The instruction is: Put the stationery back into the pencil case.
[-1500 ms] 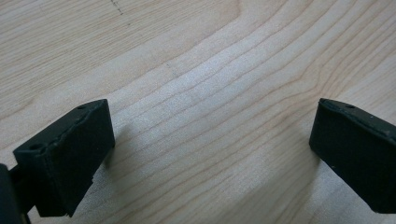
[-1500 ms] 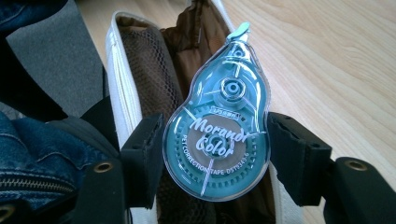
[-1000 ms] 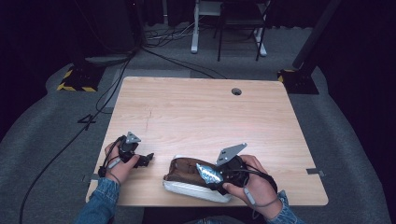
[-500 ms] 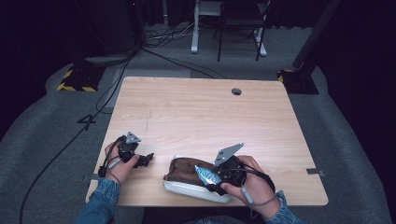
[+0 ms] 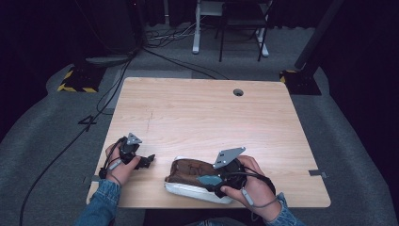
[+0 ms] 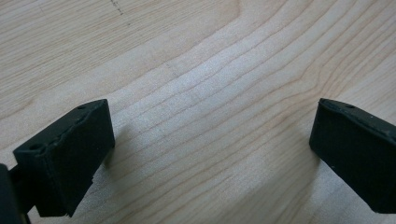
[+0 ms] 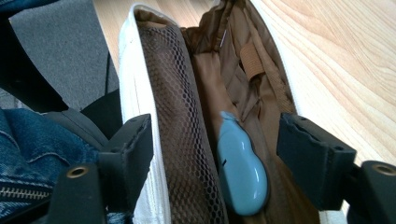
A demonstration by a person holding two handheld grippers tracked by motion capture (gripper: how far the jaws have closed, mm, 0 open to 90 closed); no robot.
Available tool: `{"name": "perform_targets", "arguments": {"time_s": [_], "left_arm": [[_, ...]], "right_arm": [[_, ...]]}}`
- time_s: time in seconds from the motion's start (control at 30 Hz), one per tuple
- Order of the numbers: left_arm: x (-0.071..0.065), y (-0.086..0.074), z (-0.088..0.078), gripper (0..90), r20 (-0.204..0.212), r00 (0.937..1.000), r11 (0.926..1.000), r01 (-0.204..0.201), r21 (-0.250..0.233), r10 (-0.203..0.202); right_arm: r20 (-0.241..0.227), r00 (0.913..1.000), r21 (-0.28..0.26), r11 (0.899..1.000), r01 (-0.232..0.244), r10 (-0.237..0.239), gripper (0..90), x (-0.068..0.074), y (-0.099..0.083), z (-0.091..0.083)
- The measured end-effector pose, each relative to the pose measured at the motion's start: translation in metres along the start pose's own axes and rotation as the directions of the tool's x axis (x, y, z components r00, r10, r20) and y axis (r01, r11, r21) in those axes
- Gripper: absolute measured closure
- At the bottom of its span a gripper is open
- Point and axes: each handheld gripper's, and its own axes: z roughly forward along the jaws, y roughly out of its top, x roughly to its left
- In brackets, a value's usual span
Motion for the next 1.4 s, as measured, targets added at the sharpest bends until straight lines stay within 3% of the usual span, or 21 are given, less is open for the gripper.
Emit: {"name": "perform_targets", "arguments": {"time_s": [0.23, 0.6, 0.7, 0.9, 1.03, 1.1, 1.2, 1.37, 1.4], "left_arm": [[0.001, 0.000, 0.000, 0.2, 0.000, 1.0000, 1.0000, -0.008, 0.001, 0.008], [0.000, 0.000, 0.000, 0.2, 0.000, 1.0000, 1.0000, -0.006, 0.000, 0.006], [0.001, 0.001, 0.001, 0.2, 0.003, 1.0000, 1.0000, -0.002, 0.001, 0.002], [0.001, 0.002, 0.002, 0.2, -0.004, 1.0000, 1.0000, -0.004, 0.004, 0.004], [0.002, 0.003, 0.002, 0.2, 0.000, 1.0000, 1.0000, 0.000, 0.002, 0.000], [0.002, 0.003, 0.002, 0.2, -0.001, 1.0000, 1.0000, -0.004, 0.002, 0.004], [0.002, 0.003, 0.002, 0.2, 0.000, 1.0000, 1.0000, -0.006, 0.003, 0.006], [0.002, 0.003, 0.002, 0.2, -0.001, 1.0000, 1.0000, -0.005, 0.001, 0.005], [0.002, 0.003, 0.002, 0.2, -0.001, 1.0000, 1.0000, -0.005, 0.001, 0.005]], "right_arm": [[0.022, 0.9998, -0.061, 0.998, 0.002, 0.000, 30.1, -0.003, 0.000, -0.009], [0.133, 0.9902, -0.153, 0.988, -0.021, 0.042, 25.9, -0.023, -0.006, -0.036], [0.192, 0.9792, -0.174, 0.984, -0.032, 0.065, 22.8, -0.035, -0.014, -0.046], [0.243, 0.9625, -0.207, 0.976, -0.070, 0.120, 21.0, -0.052, -0.026, -0.059], [0.294, 0.9418, -0.210, 0.972, -0.103, 0.164, 20.0, -0.065, -0.036, -0.065], [0.299, 0.9378, -0.212, 0.970, -0.115, 0.177, 19.9, -0.068, -0.039, -0.066], [0.318, 0.9244, -0.219, 0.965, -0.145, 0.211, 18.9, -0.079, -0.048, -0.070], [0.370, 0.8952, -0.221, 0.959, -0.175, 0.248, 17.4, -0.098, -0.066, -0.072], [0.370, 0.8952, -0.221, 0.959, -0.175, 0.248, 17.4, -0.098, -0.066, -0.072]]}}
